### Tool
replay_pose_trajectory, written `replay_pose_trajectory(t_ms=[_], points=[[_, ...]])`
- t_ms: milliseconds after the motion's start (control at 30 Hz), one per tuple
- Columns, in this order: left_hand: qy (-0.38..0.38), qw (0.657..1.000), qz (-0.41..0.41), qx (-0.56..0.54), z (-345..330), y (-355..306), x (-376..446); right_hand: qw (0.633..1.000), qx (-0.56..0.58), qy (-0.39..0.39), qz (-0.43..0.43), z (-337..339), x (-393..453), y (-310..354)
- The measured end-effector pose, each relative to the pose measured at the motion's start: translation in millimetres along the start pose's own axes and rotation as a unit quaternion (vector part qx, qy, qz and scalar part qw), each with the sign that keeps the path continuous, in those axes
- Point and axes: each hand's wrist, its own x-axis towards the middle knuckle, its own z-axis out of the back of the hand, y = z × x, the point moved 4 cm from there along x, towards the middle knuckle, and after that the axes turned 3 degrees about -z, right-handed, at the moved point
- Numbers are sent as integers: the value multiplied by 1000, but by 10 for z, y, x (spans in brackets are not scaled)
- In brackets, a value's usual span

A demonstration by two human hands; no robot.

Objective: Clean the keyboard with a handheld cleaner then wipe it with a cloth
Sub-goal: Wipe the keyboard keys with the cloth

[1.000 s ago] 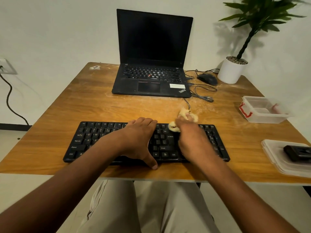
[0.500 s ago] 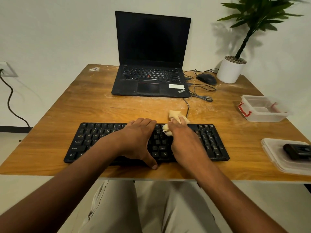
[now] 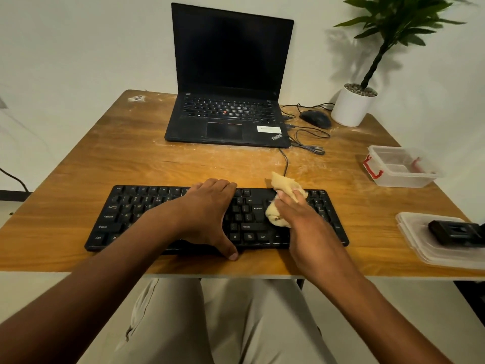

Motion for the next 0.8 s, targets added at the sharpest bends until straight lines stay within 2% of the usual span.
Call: replay_pose_trajectory(t_ms=[133, 267, 433, 633, 800], points=[[0, 1000, -3, 4, -8, -5, 4, 1000, -6, -10, -12, 30, 142, -64], [-2, 1000, 2, -1, -7, -2, -9, 999, -4, 22, 33, -30, 164, 172], [4, 1000, -2, -2, 0, -9, -23, 1000, 5, 9, 6, 61, 58, -174], [6, 1000, 7, 1, 17, -26, -15, 998, 8, 46, 43, -49, 129, 214], [5, 1000, 1, 3, -6, -14, -4, 1000, -2, 20, -3, 69, 21, -215]])
